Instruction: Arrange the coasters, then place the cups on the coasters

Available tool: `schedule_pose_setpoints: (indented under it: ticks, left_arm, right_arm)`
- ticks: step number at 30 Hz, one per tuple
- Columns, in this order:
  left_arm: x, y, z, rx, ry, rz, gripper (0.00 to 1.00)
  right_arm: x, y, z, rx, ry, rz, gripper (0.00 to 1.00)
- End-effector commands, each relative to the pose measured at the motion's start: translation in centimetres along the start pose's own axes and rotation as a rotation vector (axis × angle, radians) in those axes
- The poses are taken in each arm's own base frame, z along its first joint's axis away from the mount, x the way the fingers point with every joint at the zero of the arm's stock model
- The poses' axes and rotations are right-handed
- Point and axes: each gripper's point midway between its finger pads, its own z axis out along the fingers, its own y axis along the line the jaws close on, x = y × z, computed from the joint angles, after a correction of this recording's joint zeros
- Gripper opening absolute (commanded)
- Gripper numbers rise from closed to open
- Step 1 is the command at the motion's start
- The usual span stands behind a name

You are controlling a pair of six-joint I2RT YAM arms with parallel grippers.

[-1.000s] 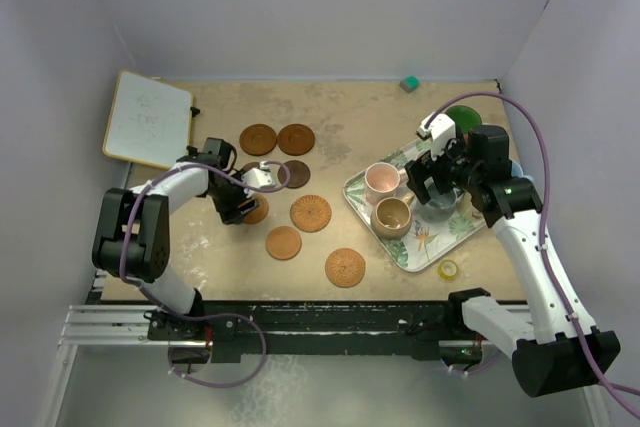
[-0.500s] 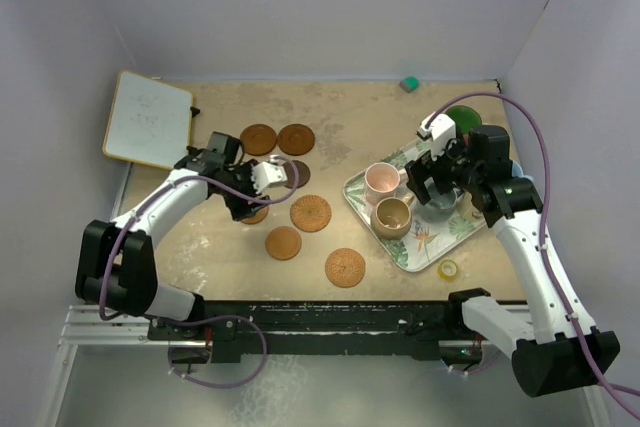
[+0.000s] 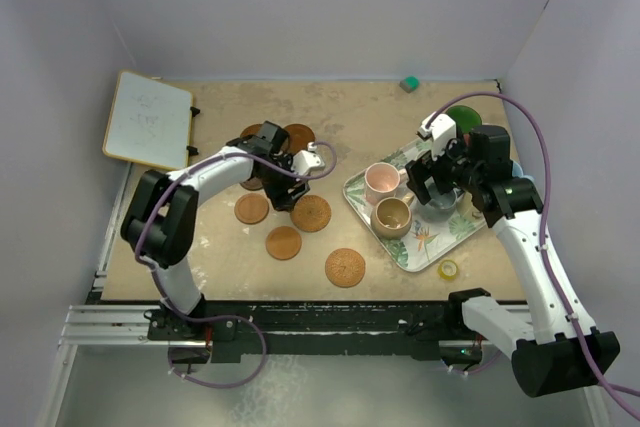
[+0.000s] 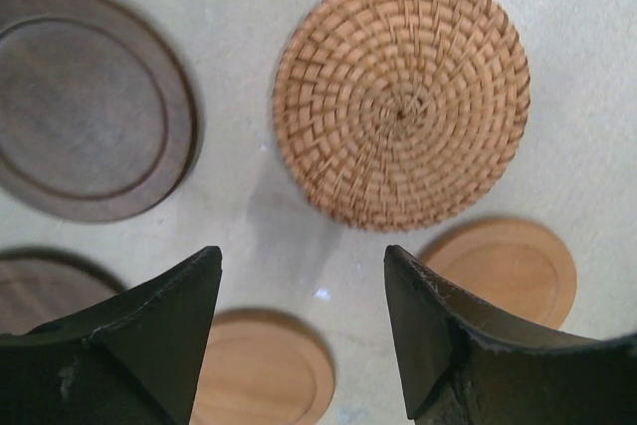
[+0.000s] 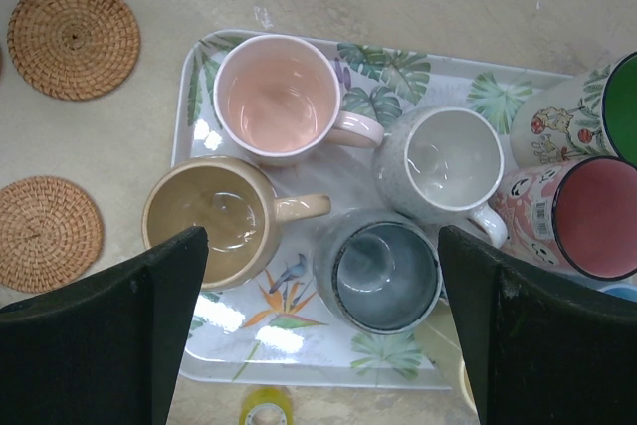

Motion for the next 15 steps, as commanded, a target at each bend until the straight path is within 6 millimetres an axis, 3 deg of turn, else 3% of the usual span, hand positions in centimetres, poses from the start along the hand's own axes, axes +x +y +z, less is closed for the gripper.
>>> schedule_pose_setpoints:
  ticks: [1, 15]
  left_arm:
    - [-2.5, -0.4, 1.3, 0.044, -0.037, -0.090, 0.63]
    - [-2.6, -2.1, 4.4, 0.142, 0.002, -0.126, 0.54]
  right_arm:
    - [-0.9, -0.1, -0.7, 0.005, -0.043, -0.013, 1.00]
    - [-0.9, -0.2, -0.7, 0.008, -0.043, -0.013, 1.00]
